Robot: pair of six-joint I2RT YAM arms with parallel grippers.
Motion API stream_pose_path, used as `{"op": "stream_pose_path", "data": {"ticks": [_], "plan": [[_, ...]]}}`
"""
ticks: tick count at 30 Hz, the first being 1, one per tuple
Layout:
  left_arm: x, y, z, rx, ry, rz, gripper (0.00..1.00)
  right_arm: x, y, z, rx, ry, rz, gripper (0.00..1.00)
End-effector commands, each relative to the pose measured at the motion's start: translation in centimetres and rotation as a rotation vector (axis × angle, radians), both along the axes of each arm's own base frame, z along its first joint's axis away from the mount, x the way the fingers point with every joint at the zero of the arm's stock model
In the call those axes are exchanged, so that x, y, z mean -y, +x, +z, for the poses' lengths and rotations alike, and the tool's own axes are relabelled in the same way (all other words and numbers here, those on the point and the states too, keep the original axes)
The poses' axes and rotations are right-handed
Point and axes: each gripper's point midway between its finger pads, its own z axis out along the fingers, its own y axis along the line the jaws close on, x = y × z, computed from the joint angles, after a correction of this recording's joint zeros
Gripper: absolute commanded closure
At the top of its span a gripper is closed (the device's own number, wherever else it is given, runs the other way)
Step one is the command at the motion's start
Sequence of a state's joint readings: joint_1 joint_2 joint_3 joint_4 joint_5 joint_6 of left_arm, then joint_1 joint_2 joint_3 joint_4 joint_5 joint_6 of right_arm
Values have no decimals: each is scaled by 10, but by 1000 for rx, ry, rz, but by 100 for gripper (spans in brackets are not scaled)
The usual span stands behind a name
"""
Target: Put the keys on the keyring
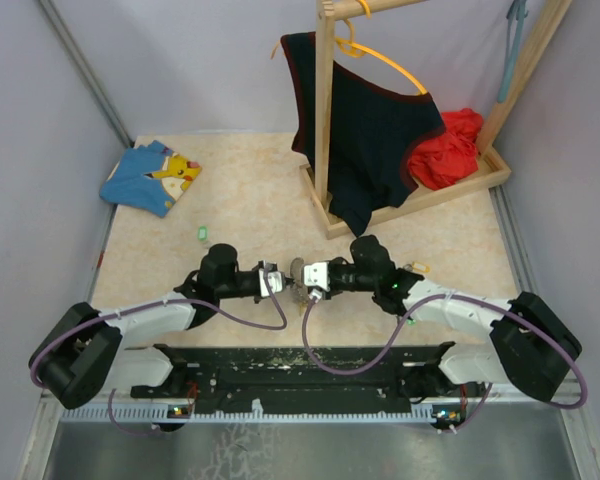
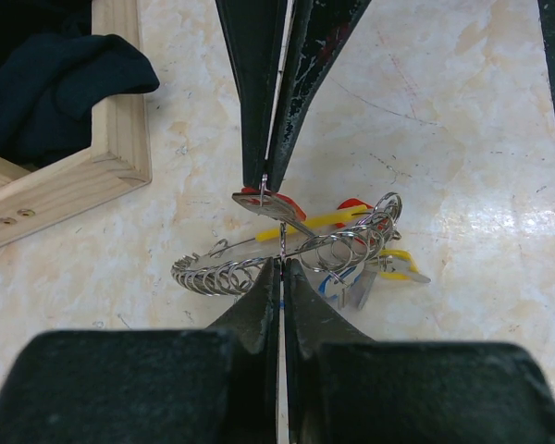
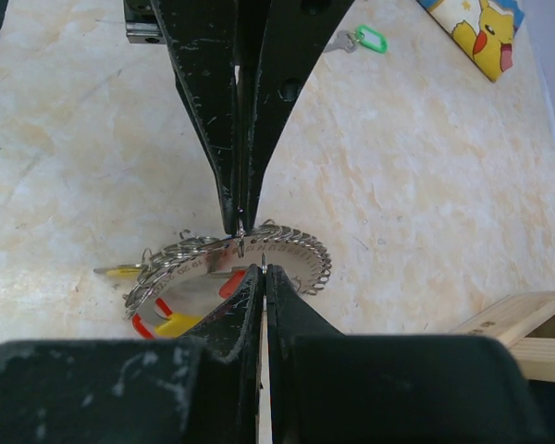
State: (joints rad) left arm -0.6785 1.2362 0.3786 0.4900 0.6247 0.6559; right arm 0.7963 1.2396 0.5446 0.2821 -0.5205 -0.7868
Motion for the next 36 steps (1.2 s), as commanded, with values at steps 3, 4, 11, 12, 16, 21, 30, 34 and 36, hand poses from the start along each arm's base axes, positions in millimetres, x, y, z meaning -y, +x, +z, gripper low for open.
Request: {"op": "stream_pose_path", "data": {"ticks": [3,4,11,12,16,21,30,34,36], "plan": [[7,4,14,47,-23,-16,99,-14,-1,20,28,28,53,100],[7,4,14,46,-23,-16,99,-14,-1,20,27,26,55,100],[7,4,16,51,-28,-15,99,-14,-1,18,26,21,58,100],[7,4,16,50,-28,-16,99,-15,-1,18,27,22,57,100],[7,5,16,51,-29,-14,99,-15,-2,17,22,20,61,100],[7,4,17,54,-31,-15,99,-16,-3,15,10,19,66,100],[6,3,19,58,-37,-18,99,-15,-3,15,4,15,64,100],[7,3,19,59,-39,-17,99,-15,-3,16,6,16,64,100],[7,3,19,57,-40,-19,99,-15,-3,16,6,17,64,100]]}}
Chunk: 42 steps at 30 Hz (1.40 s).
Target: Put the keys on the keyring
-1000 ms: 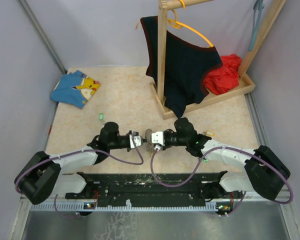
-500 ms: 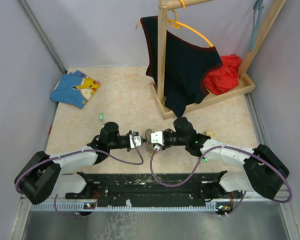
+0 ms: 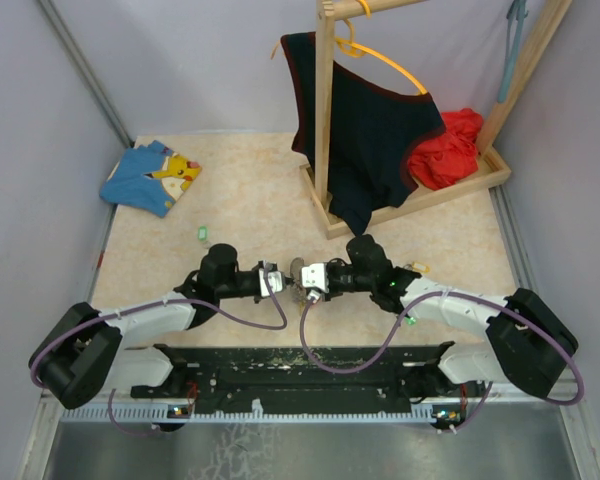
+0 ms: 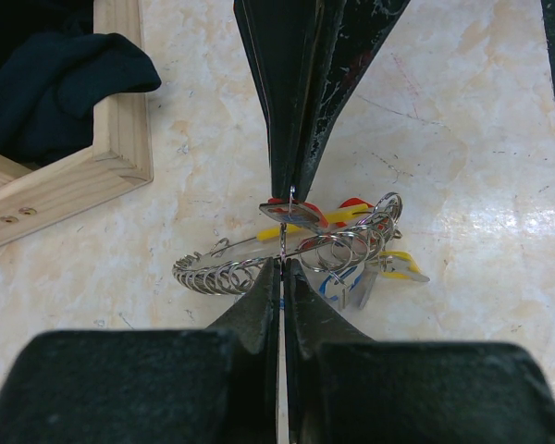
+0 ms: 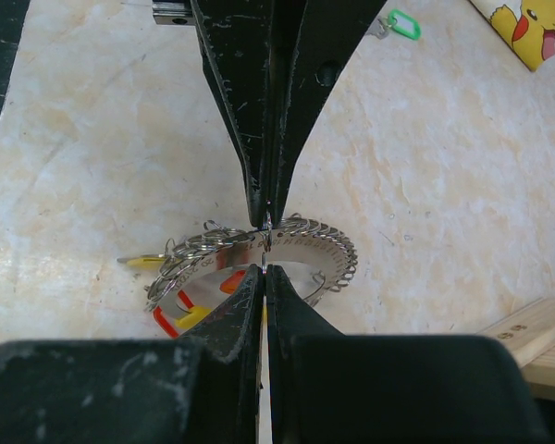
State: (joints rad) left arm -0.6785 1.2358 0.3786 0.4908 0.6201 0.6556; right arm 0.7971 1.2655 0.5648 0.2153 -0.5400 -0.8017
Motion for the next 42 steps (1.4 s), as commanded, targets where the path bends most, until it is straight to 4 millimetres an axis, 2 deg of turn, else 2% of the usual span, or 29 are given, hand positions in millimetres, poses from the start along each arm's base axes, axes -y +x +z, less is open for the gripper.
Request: {"op": "stream_pose_path", "data": {"ticks": [1,23,42], "plan": [[7,2,19,56,-40,-25,99,-17,2,29,49,68,41,100],[9,-1,19,46,-41,-43,99,-16,7,29,62,71,19,100],[9,-2,21,48,-47,-51,99,-18,3,28,44,74,35,100]]}}
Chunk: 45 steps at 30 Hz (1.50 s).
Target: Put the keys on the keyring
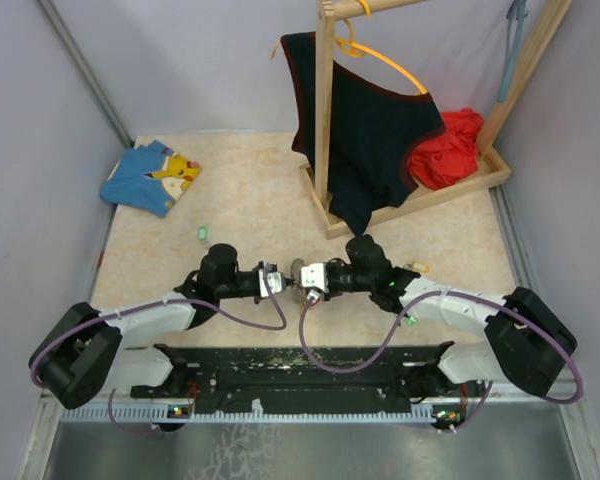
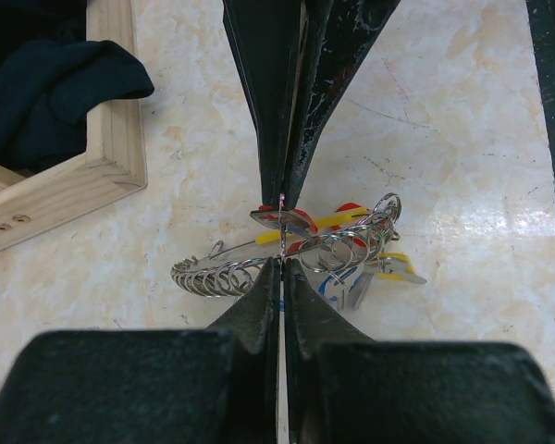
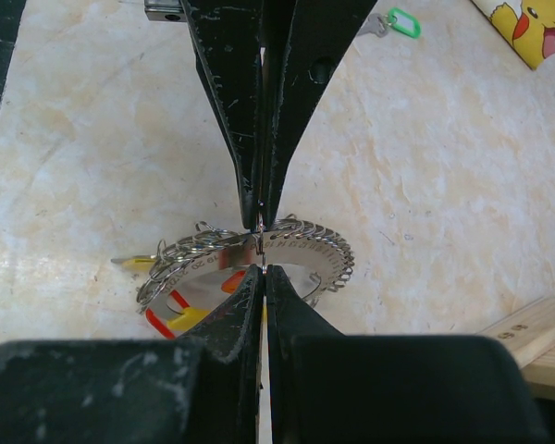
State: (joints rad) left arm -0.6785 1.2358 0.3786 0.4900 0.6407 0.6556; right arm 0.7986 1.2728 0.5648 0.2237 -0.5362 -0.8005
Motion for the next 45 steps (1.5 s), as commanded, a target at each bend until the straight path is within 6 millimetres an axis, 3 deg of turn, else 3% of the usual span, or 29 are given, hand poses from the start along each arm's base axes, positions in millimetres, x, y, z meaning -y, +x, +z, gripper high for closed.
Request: {"op": "stream_pose_path", "data": {"ticks": [1,18,29,45], "plan": [[8,1,20,52,-42,-31,99,-17,1,30,41,75,39,100],[7,2,21,60,-44,-26,99,-21,-5,28,-12,64,67,100],[6,2,20,63,-41,-22,99,-5,0,30,9,56,-23,100],[6,0,22,66,-49,-32,99,-11,-4,26,-24,53,13,100]]}}
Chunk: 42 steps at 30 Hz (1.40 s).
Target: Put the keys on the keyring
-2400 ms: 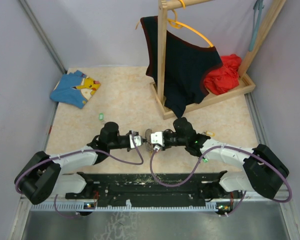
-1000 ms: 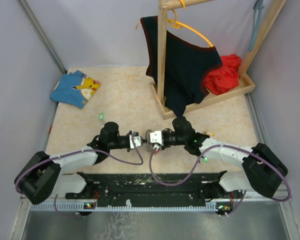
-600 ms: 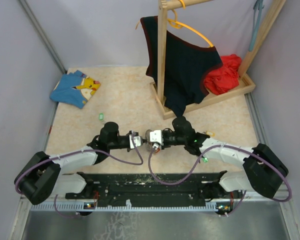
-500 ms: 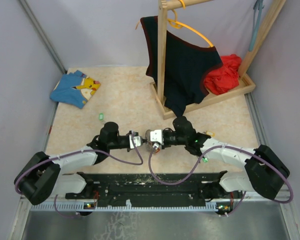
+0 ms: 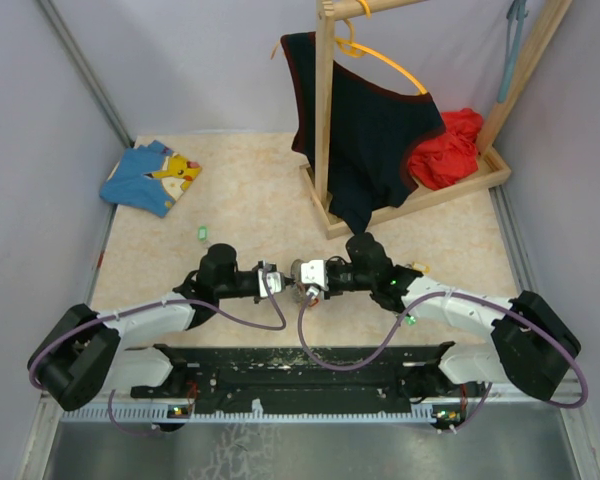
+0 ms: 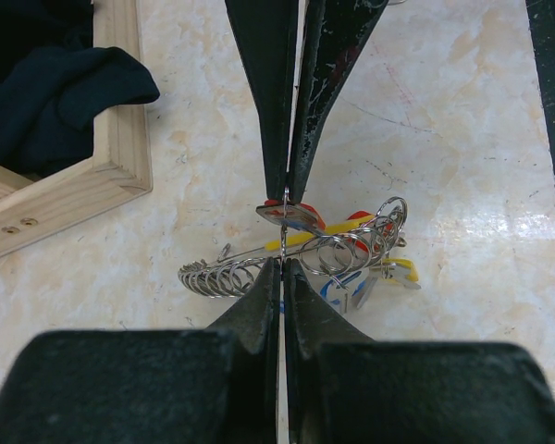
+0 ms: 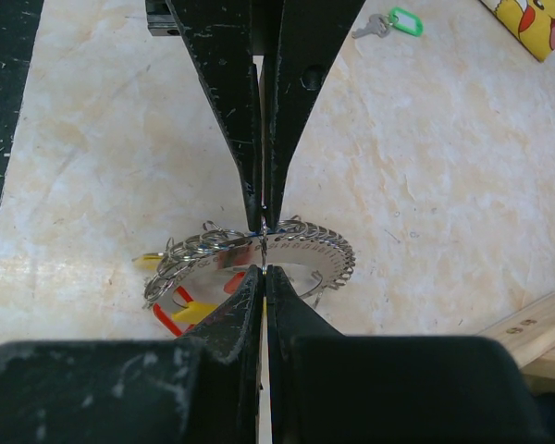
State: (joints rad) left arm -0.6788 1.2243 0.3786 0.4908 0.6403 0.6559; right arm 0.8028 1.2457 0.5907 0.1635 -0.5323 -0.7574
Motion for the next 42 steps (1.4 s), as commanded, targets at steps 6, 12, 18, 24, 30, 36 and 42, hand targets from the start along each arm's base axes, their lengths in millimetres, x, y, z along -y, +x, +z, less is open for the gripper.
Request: {"op": "stream_pose_path", "data": {"ticks": [6,12,18,24,30,36,42], "plan": [[7,-2,19,57,-43,-39,99,-13,3,21,25,61,14,100],[7,-1,18,56,-42,-38,99,-14,1,19,11,59,27,100],[7,-2,19,57,-43,-41,99,-15,0,18,-1,53,35,100],[7,-3,19,55,-46,-48,99,-16,2,19,8,58,27,100],[7,-2,19,58,-44,-42,99,-10,6,21,25,54,-11,100],[7,-2,17,53,-39,-41,99,-6,4,22,23,48,-18,100],[7,-3,17,49,-38,-50,99,-10,3,23,23,57,-3,100]]}}
